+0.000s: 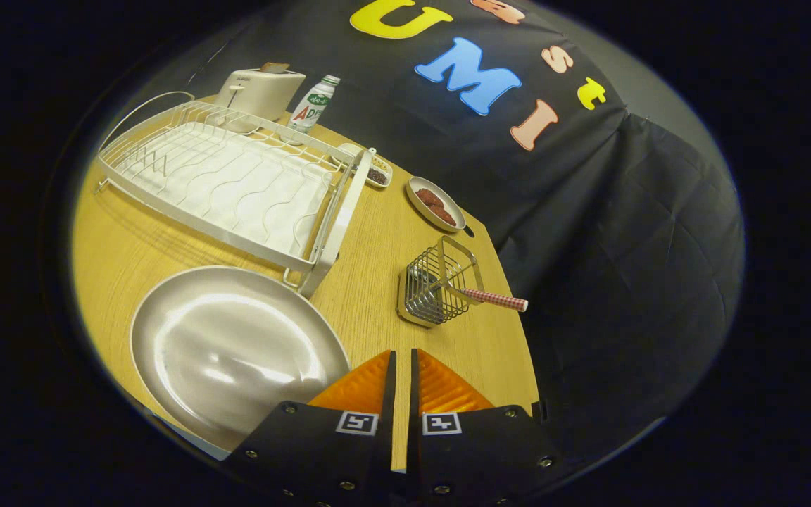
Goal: Take the plate from the dish rack, then take the spoon from the basket and place it into the plate.
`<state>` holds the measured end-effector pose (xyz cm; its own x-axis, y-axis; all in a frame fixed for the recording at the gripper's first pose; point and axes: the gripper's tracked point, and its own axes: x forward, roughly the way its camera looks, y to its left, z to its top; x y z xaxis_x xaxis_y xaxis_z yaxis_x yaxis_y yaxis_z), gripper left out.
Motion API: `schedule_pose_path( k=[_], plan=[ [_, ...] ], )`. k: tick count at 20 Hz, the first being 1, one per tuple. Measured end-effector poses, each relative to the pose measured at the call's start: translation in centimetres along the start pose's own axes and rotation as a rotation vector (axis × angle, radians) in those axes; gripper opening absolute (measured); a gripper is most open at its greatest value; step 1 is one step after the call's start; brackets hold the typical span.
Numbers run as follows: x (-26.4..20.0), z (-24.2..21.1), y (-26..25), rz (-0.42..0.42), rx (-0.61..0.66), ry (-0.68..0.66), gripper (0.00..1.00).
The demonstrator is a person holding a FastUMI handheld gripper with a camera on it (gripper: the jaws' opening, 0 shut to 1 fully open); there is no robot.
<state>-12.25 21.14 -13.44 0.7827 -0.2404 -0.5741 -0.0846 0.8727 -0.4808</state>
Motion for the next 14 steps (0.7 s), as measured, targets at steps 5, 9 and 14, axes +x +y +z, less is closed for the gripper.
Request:
schedule_pose_path(
  k=[5, 9, 14],
  plan=[
    [1.0, 1.5, -2.0, 0.044, 0.072, -0.032, 0.10],
    [1.4, 2.5, -4.7, 0.068, 0.145, -0.070, 0.31],
    [2.3, 2.6, -9.0, 0.057, 0.213, -0.101, 0.68]
  ],
)
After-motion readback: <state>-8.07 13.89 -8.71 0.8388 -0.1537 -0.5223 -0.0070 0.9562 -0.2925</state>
